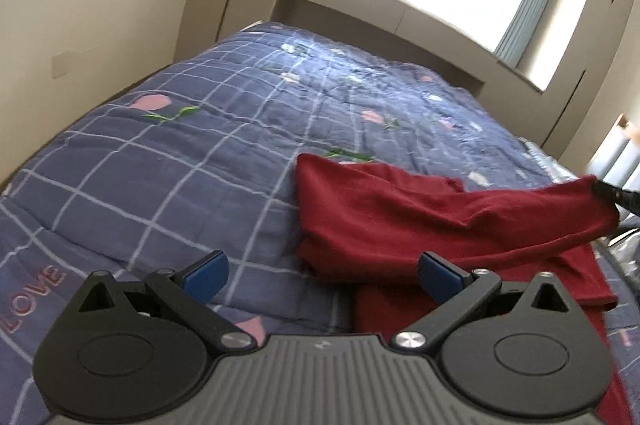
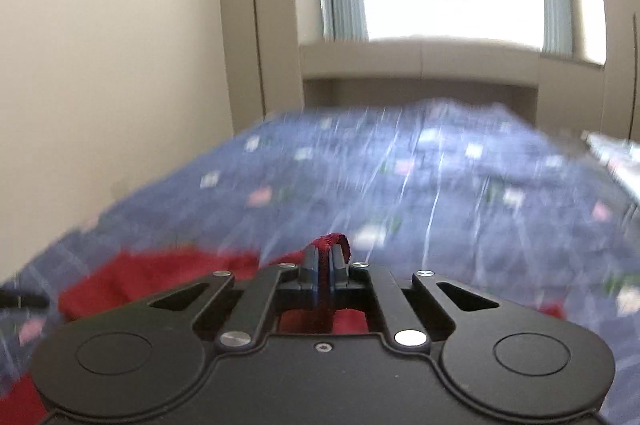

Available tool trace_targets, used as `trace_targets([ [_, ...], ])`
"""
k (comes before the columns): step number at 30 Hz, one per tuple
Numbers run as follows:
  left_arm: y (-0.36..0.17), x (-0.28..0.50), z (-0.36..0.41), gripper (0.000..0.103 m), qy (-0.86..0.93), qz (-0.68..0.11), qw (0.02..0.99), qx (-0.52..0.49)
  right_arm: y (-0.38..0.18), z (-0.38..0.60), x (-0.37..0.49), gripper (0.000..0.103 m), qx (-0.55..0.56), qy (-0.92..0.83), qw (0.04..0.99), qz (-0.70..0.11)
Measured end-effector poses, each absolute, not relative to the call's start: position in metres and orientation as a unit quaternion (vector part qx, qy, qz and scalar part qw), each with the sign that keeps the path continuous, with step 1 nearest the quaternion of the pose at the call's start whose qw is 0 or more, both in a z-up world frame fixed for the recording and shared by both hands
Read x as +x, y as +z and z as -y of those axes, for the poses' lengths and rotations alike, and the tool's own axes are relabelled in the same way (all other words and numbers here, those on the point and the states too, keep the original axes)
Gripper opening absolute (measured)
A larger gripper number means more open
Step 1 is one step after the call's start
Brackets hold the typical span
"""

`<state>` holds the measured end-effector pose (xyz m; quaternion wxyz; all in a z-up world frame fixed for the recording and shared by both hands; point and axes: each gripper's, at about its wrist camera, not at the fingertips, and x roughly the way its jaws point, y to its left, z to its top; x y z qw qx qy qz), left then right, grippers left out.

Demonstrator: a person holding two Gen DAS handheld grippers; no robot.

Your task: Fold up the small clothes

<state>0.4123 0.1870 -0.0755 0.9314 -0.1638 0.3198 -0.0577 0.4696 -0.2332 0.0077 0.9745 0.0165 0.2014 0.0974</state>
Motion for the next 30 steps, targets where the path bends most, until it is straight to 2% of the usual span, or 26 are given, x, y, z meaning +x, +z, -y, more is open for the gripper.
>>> trace_targets([
  [4, -0.079, 0.435, -0.192, 0.103, -0.057, -0.322, 0.925, -0.195, 0.013, 0.243, 0.471, 0.004, 0.019, 0.092, 0.975, -0.204],
  [9, -0.088, 0.485, -0.205, 0.102, -0.04, -0.343, 0.904, -0.252, -0.012, 0.248, 0.464, 0.004, 0.019, 0.082, 0.97, -0.23],
  [12, -0.096, 0.519, -0.212, 0.094, -0.036, -0.361, 0.886, -0.289, -0.027, 0.251, 0.462, 0.004, 0.027, 0.077, 0.966, -0.246],
  [15, -0.1, 0.539, -0.212, 0.077, -0.039, -0.372, 0.878, -0.299, -0.037, 0.254, 0.46, 0.004, 0.029, 0.074, 0.964, -0.254],
  [16, -0.099, 0.544, -0.209, 0.062, -0.049, -0.377, 0.876, -0.296, -0.039, 0.254, 0.459, 0.004, 0.029, 0.074, 0.963, -0.256],
  [17, -0.099, 0.547, -0.205, 0.034, -0.056, -0.385, 0.875, -0.289, -0.041, 0.255, 0.458, 0.004, 0.028, 0.074, 0.963, -0.257],
  [19, -0.096, 0.553, -0.198, 0.009, -0.058, -0.399, 0.875, -0.268, -0.043, 0.256, 0.457, 0.004, 0.023, 0.073, 0.963, -0.257],
  [24, -0.082, 0.542, -0.182, 0.005, -0.039, -0.351, 0.912, -0.209, -0.051, 0.256, 0.455, 0.004, 0.01, 0.066, 0.962, -0.265],
  [27, -0.085, 0.548, -0.181, 0.007, -0.03, -0.365, 0.908, -0.202, -0.058, 0.254, 0.457, 0.004, 0.007, 0.066, 0.959, -0.276],
  [28, -0.085, 0.549, -0.183, 0.009, -0.033, -0.369, 0.905, -0.209, -0.058, 0.254, 0.457, 0.004, 0.012, 0.068, 0.958, -0.277],
  [30, -0.083, 0.544, -0.188, 0.024, -0.038, -0.363, 0.905, -0.218, -0.055, 0.254, 0.457, 0.004, 0.025, 0.072, 0.959, -0.272],
])
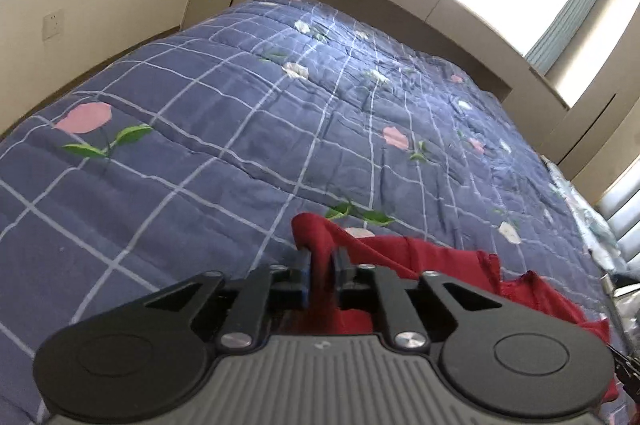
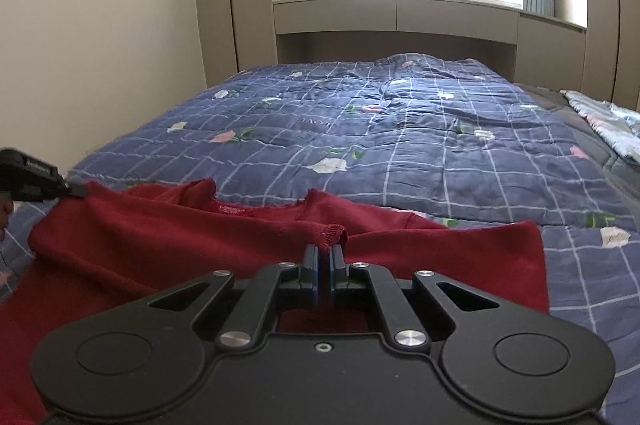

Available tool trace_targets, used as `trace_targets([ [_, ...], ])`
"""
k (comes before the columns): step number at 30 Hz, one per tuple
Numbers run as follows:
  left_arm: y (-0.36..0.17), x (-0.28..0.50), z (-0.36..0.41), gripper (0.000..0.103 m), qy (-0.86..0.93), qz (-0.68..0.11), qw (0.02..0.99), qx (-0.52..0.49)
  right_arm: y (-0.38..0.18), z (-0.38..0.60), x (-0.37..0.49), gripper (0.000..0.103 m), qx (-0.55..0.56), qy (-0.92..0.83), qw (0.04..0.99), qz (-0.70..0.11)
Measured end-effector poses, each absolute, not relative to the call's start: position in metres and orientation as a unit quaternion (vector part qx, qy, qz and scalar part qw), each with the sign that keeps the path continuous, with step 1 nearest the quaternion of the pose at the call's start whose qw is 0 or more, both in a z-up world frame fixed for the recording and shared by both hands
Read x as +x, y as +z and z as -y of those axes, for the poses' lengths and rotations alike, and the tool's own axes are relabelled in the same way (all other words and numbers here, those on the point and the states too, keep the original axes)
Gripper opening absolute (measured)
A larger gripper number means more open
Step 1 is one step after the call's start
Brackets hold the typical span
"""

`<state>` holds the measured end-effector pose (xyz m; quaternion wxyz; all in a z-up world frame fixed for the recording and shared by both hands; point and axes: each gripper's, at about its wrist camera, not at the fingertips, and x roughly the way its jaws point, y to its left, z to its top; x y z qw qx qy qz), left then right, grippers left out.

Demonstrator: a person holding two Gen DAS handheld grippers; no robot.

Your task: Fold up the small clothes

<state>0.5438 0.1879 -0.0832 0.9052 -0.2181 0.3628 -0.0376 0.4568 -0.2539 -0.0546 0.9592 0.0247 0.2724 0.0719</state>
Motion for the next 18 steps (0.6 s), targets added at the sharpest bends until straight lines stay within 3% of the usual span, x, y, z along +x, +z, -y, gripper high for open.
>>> trace_targets([
  [2, -0.077, 0.529, -0.195, 0.065, -0.04, -0.342, 0.915, -0.21, -0.048, 0.255, 0.457, 0.004, 0.033, 0.077, 0.961, -0.264],
  [4, -0.07, 0.507, -0.2, 0.077, -0.043, -0.314, 0.929, -0.19, -0.04, 0.255, 0.458, 0.004, 0.034, 0.079, 0.963, -0.256],
  [11, -0.076, 0.429, -0.19, 0.092, -0.084, -0.313, 0.944, -0.061, -0.014, 0.26, 0.465, 0.004, 0.08, 0.084, 0.965, -0.235],
  [15, -0.094, 0.417, -0.15, 0.091, -0.069, -0.333, 0.939, 0.047, 0.001, 0.261, 0.461, 0.004, 0.107, 0.085, 0.967, -0.215],
  [18, -0.096, 0.428, -0.133, 0.083, -0.043, -0.327, 0.942, 0.063, 0.008, 0.257, 0.46, 0.004, 0.103, 0.09, 0.968, -0.212],
])
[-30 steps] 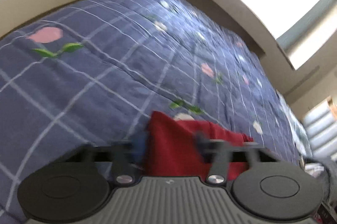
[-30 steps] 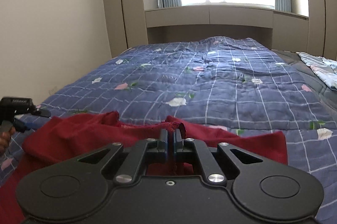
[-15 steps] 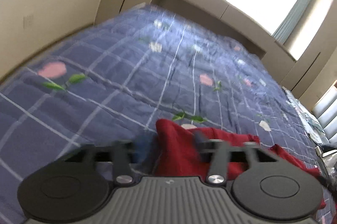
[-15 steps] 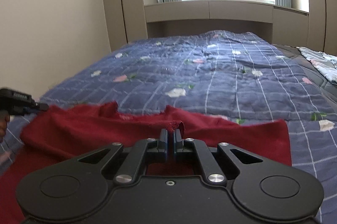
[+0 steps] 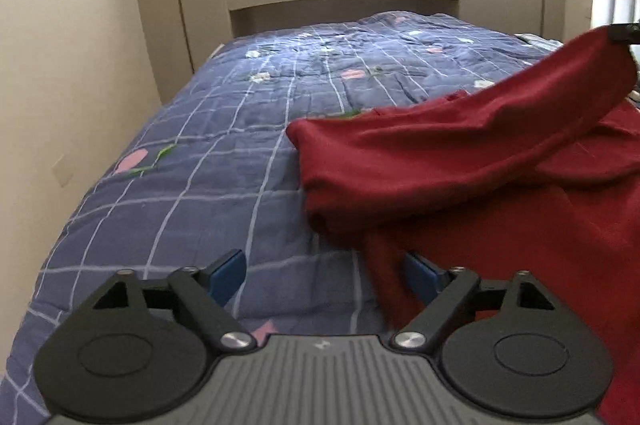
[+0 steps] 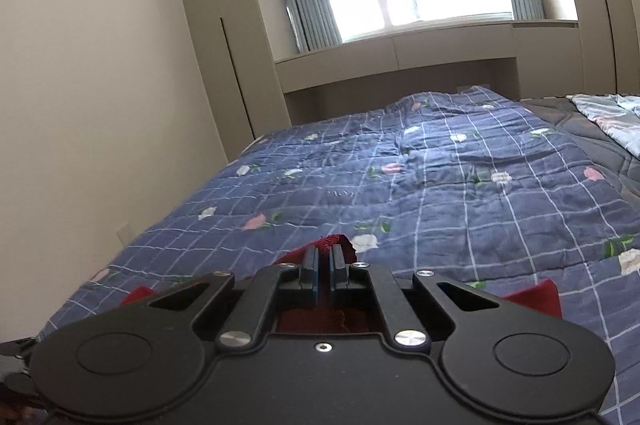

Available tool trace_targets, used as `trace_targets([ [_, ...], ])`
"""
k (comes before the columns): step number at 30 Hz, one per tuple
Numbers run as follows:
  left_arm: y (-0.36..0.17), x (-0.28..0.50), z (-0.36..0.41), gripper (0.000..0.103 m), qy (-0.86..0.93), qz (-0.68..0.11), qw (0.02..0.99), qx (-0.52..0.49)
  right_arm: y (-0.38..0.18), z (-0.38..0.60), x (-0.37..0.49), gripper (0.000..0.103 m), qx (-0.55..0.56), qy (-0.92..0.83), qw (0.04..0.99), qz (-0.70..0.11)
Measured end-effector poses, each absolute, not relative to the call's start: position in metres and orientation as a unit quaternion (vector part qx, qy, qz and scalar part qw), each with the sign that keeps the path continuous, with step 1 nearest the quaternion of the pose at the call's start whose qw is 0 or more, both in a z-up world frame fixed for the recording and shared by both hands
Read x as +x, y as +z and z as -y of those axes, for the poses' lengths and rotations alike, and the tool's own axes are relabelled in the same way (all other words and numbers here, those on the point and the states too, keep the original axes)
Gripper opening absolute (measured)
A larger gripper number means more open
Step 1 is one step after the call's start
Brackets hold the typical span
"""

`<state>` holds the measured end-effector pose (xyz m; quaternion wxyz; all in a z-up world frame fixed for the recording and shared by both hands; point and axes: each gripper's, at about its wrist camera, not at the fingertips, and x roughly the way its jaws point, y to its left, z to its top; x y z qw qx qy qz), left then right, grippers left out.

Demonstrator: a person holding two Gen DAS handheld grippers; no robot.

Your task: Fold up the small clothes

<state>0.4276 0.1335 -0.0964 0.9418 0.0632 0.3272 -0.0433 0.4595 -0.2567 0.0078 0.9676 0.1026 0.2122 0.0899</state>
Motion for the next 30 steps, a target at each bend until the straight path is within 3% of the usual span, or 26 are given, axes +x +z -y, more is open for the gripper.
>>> trace_targets([
  [5, -0.088, 0.448, -0.14, 0.058, -0.018, -0.308, 0.951, -0.005, 0.012, 0.251, 0.456, 0.004, 0.078, 0.094, 0.97, -0.21],
  [7, -0.085, 0.447, -0.136, 0.019, -0.019, -0.294, 0.955, 0.015, 0.012, 0.252, 0.456, 0.004, 0.08, 0.096, 0.97, -0.211],
  [11, -0.08, 0.435, -0.133, 0.013, -0.001, -0.27, 0.962, 0.036, 0.004, 0.253, 0.455, 0.004, 0.078, 0.096, 0.968, -0.216],
  [17, -0.094, 0.445, -0.156, 0.012, 0.017, -0.315, 0.949, -0.021, -0.035, 0.243, 0.456, 0.004, 0.059, 0.09, 0.957, -0.271],
  [21, -0.094, 0.446, -0.161, 0.021, -0.003, -0.328, 0.944, -0.024, -0.06, 0.241, 0.454, 0.004, 0.047, 0.078, 0.951, -0.295],
  [22, -0.094, 0.444, -0.163, 0.027, -0.008, -0.332, 0.943, -0.029, -0.065, 0.242, 0.453, 0.004, 0.049, 0.077, 0.95, -0.299],
  [26, -0.09, 0.422, -0.167, 0.07, 0.004, -0.333, 0.943, -0.012, -0.075, 0.243, 0.449, 0.005, 0.043, 0.077, 0.949, -0.302],
  [30, -0.079, 0.402, -0.169, 0.084, 0.012, -0.318, 0.948, -0.013, -0.078, 0.24, 0.448, 0.005, 0.018, 0.074, 0.953, -0.294],
])
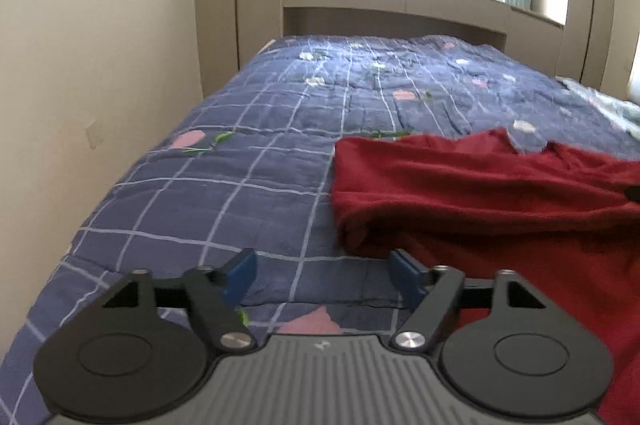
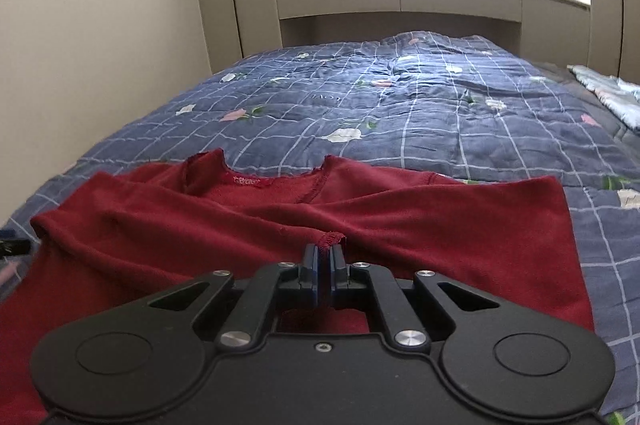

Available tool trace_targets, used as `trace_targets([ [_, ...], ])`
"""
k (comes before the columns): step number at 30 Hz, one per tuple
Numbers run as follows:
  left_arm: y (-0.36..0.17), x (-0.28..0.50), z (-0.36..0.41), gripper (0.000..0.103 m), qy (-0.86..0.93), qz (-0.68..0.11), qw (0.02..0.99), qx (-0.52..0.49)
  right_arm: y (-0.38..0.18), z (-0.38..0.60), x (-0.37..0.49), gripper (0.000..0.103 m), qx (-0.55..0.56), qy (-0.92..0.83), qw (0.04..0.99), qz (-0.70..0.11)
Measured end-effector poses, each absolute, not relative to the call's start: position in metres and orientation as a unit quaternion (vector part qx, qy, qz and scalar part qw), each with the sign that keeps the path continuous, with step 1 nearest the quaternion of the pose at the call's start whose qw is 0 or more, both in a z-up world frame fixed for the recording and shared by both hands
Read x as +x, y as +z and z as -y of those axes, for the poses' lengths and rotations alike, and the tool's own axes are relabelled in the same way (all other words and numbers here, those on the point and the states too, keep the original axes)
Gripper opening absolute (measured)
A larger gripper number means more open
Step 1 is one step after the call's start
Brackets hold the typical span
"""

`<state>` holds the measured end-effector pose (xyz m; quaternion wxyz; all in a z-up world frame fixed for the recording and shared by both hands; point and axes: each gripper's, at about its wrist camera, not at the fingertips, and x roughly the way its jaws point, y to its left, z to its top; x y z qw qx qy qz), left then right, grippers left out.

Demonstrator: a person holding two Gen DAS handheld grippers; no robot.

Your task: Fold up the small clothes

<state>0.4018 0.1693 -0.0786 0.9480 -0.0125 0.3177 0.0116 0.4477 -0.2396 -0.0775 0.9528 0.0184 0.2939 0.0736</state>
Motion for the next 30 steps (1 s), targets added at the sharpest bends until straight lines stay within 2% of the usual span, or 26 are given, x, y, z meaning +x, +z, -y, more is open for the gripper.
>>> trace_targets([
  [5, -0.059, 0.409, -0.173, 0.098, 0.036, -0.276, 0.958, -0.072, -0.075, 0.232, 0.446, 0.006, -0.018, 0.061, 0.961, -0.27],
  [9, -0.058, 0.431, -0.161, 0.098, 0.069, -0.266, 0.959, -0.065, -0.079, 0.223, 0.446, 0.006, -0.057, 0.043, 0.964, -0.256],
  [14, -0.083, 0.454, -0.149, 0.097, 0.086, -0.318, 0.943, -0.048, -0.09, 0.215, 0.448, 0.009, -0.096, 0.031, 0.959, -0.264],
  [21, -0.105, 0.45, -0.158, 0.099, 0.095, -0.343, 0.932, -0.066, -0.096, 0.22, 0.449, 0.028, -0.099, 0.019, 0.958, -0.27],
  [26, -0.106, 0.45, -0.159, 0.101, 0.098, -0.346, 0.93, -0.072, -0.098, 0.209, 0.447, 0.042, -0.141, -0.005, 0.954, -0.265],
  [28, -0.101, 0.445, -0.16, 0.102, 0.093, -0.344, 0.931, -0.08, -0.096, 0.211, 0.443, 0.053, -0.142, -0.007, 0.955, -0.26],
  [30, -0.096, 0.439, -0.159, 0.102, 0.087, -0.342, 0.932, -0.082, -0.092, 0.216, 0.437, 0.076, -0.133, -0.003, 0.957, -0.258],
])
